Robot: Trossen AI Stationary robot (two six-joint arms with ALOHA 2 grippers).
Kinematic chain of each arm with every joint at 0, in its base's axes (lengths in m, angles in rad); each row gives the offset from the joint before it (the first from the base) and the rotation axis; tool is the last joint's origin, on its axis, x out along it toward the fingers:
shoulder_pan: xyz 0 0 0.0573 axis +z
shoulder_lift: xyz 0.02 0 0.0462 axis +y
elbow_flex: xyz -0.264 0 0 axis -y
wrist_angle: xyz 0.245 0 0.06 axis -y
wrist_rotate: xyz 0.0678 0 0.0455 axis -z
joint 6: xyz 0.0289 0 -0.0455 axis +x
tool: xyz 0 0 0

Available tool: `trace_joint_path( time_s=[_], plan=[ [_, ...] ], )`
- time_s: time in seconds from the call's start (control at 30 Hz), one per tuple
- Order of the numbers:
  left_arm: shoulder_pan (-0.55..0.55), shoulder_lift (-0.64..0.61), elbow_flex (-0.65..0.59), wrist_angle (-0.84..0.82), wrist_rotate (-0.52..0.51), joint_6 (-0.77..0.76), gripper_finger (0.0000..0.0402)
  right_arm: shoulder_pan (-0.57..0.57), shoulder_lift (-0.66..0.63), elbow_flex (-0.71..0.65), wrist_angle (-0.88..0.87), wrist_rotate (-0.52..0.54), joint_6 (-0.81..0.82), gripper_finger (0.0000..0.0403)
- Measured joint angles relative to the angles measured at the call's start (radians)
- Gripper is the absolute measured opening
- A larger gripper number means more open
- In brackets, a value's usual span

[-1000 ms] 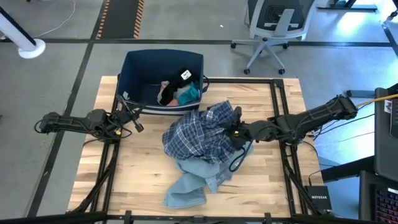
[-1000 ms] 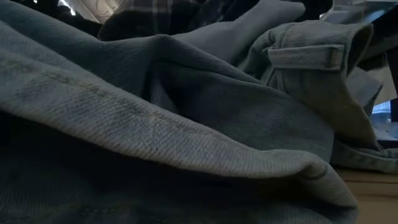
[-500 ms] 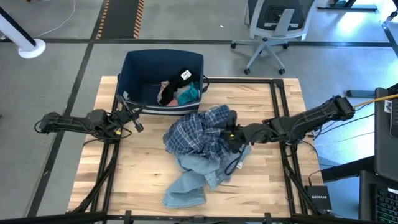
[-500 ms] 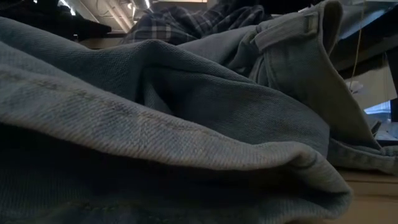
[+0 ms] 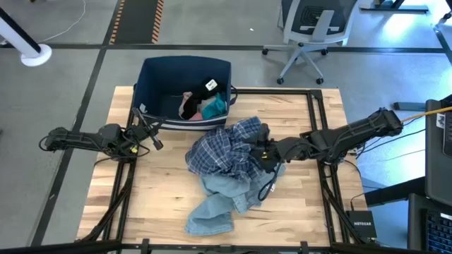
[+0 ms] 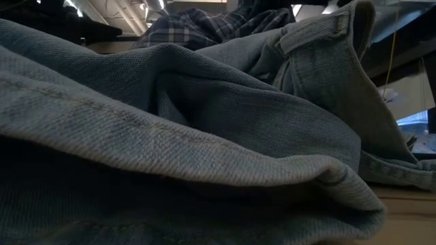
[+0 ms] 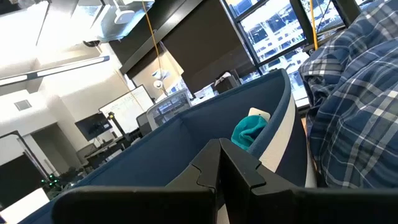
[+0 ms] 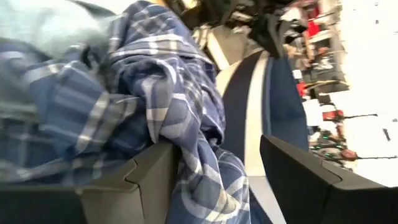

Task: Sort clothes
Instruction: Put the blue shirt into the blue laundry bin

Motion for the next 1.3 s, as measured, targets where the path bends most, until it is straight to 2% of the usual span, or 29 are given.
trace_joint_path(
  time_s=[0.2, 0.37, 0.53, 0.63, 0.7, 0.87, 0.97, 1.13, 1.3],
  plan=[
    [0.0, 0.0, 0.0, 0.0, 0.0, 0.0, 0.0001, 0.0, 0.0, 0.087, -0.187, -0.08, 0.087, 0.0241],
    [0.0, 0.0, 0.0, 0.0, 0.0, 0.0, 0.0001, 0.001, 0.023, 0.089, -0.188, -0.168, 0.137, 0.0241],
    [0.0, 0.0, 0.0, 0.0, 0.0, 0.0, 0.0001, 0.042, 0.118, 0.089, -0.167, -0.206, 0.105, 0.0242],
    [0.0, 0.0, 0.0, 0.0, 0.0, 0.0, 0.0001, 0.056, 0.174, 0.089, -0.159, -0.231, 0.082, 0.0256],
    [0.0, 0.0, 0.0, 0.001, 0.0, 0.0, 0.0001, 0.061, 0.199, 0.089, -0.154, -0.222, 0.078, 0.0273],
    [0.0, 0.0, 0.0, 0.0, 0.0, 0.0, 0.0001, 0.061, 0.222, 0.089, -0.142, -0.126, 0.049, 0.0317],
    [0.0, 0.0, 0.0, 0.0, 0.0, 0.0, 0.0001, 0.063, 0.222, 0.089, -0.14, -0.129, 0.033, 0.0335],
    [0.0, 0.0, 0.0, 0.0, 0.0, 0.0, 0.0001, 0.115, 0.222, 0.089, -0.181, -0.128, 0.007, 0.0344],
    [0.0, 0.0, 0.0, 0.0, 0.0, 0.0, 0.0001, 0.188, 0.222, 0.088, -0.281, 0.026, -0.029, 0.0344]
  ],
)
